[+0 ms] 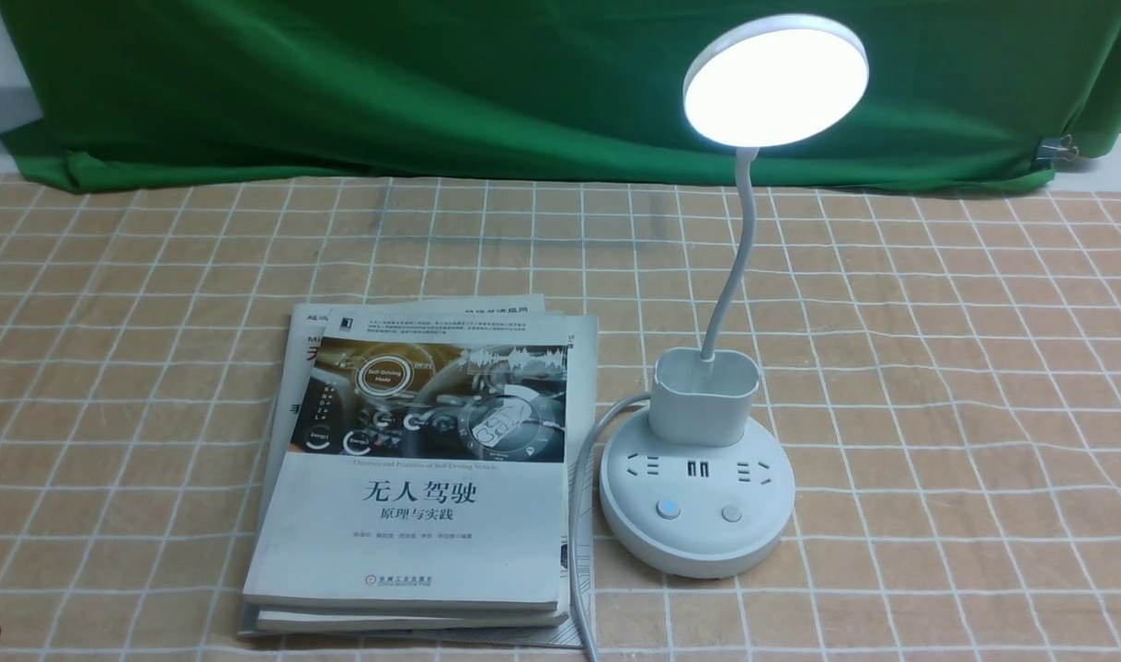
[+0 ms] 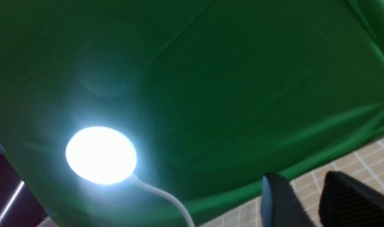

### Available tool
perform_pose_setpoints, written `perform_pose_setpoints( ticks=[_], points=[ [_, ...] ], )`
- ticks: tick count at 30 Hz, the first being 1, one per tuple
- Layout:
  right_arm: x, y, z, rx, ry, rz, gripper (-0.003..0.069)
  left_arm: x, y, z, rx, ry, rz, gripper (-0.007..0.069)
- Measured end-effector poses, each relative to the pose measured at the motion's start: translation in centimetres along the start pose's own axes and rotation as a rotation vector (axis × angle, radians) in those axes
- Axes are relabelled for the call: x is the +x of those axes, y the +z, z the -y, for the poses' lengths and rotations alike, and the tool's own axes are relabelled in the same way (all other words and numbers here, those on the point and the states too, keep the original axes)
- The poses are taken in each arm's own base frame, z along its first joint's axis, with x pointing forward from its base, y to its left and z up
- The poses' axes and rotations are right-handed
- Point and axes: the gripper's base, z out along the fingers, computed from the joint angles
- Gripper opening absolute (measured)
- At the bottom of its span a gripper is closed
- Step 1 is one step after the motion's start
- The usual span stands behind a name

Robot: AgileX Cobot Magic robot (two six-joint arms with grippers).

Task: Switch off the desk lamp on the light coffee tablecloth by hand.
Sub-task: 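Press the power button on the lamp base to turn the lamp off with the right gripper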

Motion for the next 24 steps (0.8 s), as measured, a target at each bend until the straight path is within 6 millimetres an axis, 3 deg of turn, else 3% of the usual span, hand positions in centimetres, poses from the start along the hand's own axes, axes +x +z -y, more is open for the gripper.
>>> perform_pose_setpoints(
  ticks=[4, 7, 10, 16, 24],
  points=[
    [-1.3, 0.8, -1.3, 0.082, -0.117, -0.217, 0.0062, 0.0, 0.0, 0.0, 0.000, 0.000, 0.000, 0.0004],
    [-3.7, 2.7, -3.5, 0.109, -0.263, -0.423, 0.0045, 0.0, 0.0, 0.0, 0.000, 0.000, 0.000, 0.0004],
    [-4.7, 4.8, -4.6, 0.143, -0.352, -0.641, 0.0045, 0.0, 0.0, 0.0, 0.000, 0.000, 0.000, 0.0004],
    [-3.5, 10.2, -4.4, 0.221, -0.453, -1.042, 0.0046, 0.0, 0.0, 0.0, 0.000, 0.000, 0.000, 0.0004],
    [1.4, 16.2, -2.3, 0.273, -0.472, -1.365, 0.0046, 0.0, 0.0, 0.0, 0.000, 0.000, 0.000, 0.0004]
  ],
)
